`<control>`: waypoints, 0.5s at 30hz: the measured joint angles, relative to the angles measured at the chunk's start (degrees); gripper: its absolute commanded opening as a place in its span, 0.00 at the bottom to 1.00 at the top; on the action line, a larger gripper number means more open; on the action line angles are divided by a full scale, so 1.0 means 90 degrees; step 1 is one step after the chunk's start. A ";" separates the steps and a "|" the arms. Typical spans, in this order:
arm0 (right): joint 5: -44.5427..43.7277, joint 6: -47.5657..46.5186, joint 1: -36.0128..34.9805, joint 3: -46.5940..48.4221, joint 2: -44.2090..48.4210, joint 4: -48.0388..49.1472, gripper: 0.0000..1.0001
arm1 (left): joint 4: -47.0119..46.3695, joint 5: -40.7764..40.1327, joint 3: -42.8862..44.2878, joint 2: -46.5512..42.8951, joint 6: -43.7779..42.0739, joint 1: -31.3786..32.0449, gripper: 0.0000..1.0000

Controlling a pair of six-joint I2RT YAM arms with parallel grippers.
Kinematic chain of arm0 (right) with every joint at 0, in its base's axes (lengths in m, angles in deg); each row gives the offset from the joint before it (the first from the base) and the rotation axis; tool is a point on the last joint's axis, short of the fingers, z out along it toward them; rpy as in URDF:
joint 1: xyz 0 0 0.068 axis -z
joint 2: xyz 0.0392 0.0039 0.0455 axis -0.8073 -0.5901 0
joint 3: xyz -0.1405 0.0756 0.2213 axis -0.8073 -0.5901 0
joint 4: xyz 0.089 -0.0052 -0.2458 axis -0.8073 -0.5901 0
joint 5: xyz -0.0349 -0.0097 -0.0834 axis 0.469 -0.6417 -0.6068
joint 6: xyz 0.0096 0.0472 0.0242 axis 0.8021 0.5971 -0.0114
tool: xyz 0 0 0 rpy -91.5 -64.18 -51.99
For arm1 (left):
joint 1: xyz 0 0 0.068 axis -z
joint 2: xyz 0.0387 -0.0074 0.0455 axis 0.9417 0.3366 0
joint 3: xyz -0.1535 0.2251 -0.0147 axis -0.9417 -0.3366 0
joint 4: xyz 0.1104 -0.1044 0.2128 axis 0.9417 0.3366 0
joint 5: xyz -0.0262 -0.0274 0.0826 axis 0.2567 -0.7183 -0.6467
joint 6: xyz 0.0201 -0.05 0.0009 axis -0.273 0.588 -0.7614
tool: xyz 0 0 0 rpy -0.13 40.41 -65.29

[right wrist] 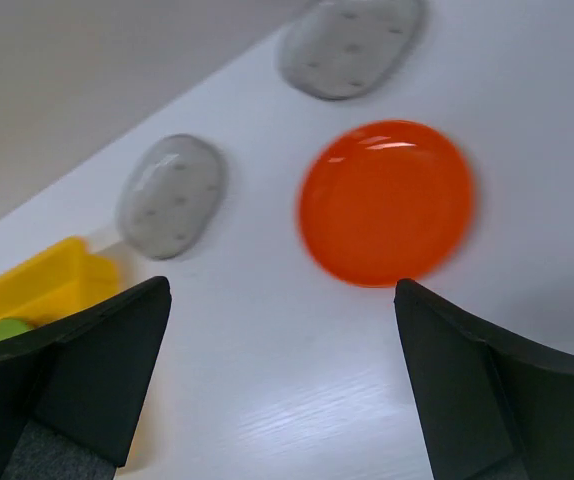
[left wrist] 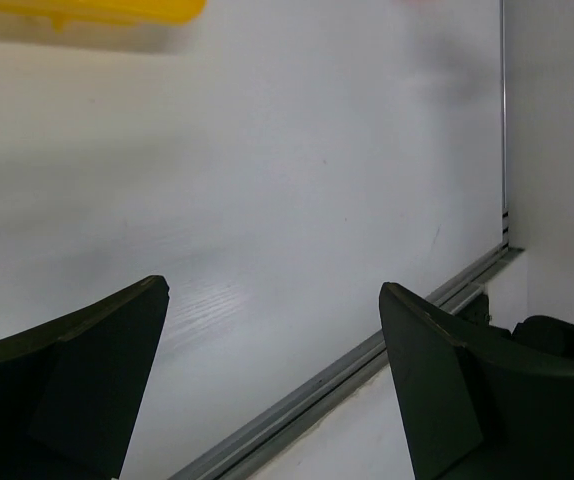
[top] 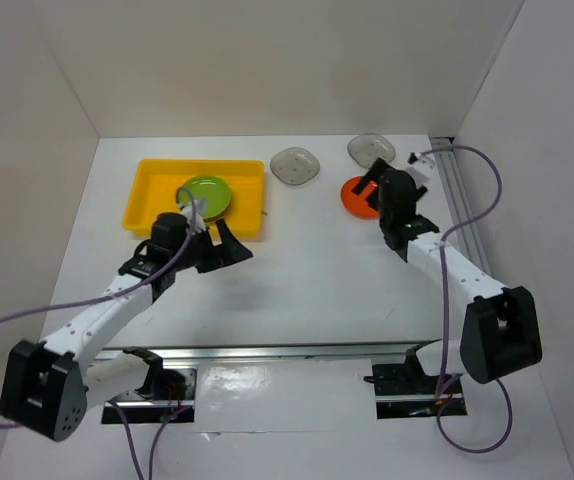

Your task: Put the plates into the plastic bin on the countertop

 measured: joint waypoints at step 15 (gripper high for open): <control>0.1909 0.0430 0.2380 -0.1226 0.0175 -0.0362 0.99 | -0.1802 -0.0376 0.3405 0.4619 0.0481 0.2055 1.00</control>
